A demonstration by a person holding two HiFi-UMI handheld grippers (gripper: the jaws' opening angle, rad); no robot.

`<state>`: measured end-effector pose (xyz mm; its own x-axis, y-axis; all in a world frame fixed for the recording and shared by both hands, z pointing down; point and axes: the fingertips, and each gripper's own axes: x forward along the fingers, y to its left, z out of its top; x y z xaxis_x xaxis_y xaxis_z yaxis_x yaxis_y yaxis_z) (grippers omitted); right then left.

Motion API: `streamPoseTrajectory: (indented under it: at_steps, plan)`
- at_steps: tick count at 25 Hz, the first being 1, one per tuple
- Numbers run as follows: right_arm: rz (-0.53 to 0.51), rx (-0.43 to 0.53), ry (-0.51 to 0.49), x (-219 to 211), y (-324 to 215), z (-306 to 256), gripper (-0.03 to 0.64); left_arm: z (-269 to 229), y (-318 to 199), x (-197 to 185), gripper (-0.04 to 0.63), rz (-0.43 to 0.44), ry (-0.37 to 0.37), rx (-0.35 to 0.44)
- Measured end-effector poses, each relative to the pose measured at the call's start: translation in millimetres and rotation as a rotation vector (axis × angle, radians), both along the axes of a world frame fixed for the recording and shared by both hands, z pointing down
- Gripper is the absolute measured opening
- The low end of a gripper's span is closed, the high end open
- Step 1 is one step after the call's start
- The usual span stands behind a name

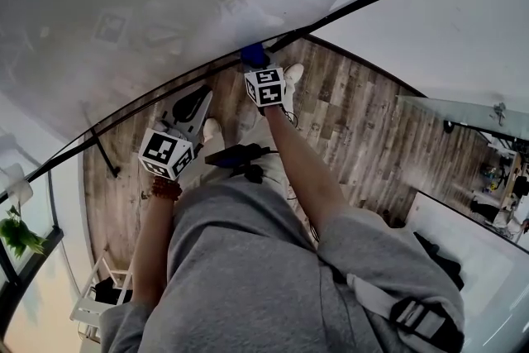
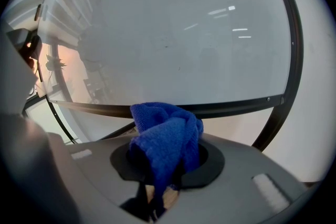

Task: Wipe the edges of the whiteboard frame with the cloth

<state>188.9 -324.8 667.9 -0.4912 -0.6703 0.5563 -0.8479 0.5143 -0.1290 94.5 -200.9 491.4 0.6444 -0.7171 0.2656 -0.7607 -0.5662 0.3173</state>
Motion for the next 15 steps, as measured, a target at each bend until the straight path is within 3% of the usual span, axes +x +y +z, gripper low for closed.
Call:
streamPoseTrajectory:
  at_steps: [15]
  plan:
    - [-0.054, -0.007, -0.006, -26.5, 20.3, -4.9, 0.121, -0.6, 17.5, -21.9, 0.041, -0.054, 0.019, 0.005]
